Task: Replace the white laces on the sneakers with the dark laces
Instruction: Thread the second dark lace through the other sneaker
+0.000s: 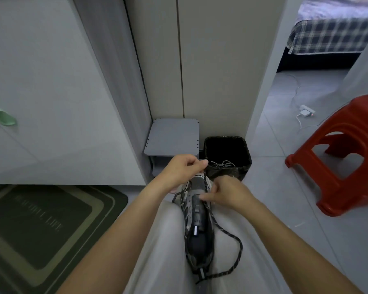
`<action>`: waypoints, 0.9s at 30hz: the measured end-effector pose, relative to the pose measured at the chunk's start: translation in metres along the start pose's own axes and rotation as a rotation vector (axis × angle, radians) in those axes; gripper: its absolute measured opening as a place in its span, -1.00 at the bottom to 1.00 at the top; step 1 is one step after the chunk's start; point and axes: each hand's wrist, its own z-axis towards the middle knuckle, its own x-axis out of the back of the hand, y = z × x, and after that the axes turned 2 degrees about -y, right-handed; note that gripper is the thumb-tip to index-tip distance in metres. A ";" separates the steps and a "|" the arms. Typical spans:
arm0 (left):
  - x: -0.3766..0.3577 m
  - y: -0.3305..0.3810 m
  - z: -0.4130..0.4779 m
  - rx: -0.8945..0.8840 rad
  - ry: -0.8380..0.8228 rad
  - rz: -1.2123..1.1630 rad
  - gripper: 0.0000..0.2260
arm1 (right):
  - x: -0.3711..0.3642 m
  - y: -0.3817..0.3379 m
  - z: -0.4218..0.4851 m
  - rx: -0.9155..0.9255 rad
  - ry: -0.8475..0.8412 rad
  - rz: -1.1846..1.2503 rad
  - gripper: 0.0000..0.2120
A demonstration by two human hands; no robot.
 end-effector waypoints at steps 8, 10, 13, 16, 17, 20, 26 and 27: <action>0.006 -0.008 0.000 0.090 0.009 0.005 -0.73 | -0.023 -0.008 -0.019 0.242 0.085 -0.459 -0.78; 0.005 -0.011 0.000 0.116 -0.004 0.018 -0.73 | -0.018 -0.002 -0.024 0.329 -0.007 -0.416 -0.74; 0.003 -0.016 -0.001 0.140 -0.037 0.019 -0.78 | -0.010 0.009 -0.036 0.392 -0.163 -0.304 -0.68; -0.001 -0.018 -0.002 0.146 -0.078 0.027 -0.84 | -0.002 0.010 -0.051 0.402 -0.286 -0.273 -0.66; -0.002 -0.019 -0.001 0.147 -0.081 0.025 -0.85 | 0.003 0.010 -0.053 0.366 -0.332 -0.271 -0.66; -0.004 -0.013 -0.001 0.133 -0.072 -0.039 -0.90 | 0.016 0.006 -0.048 0.226 -0.384 -0.294 -0.65; 0.004 0.001 0.001 0.048 -0.082 -0.152 -0.97 | 0.002 -0.016 0.005 0.197 0.302 0.139 -0.78; 0.009 0.002 0.001 0.033 -0.071 -0.161 -0.96 | 0.000 -0.020 0.012 0.210 0.318 0.255 -0.81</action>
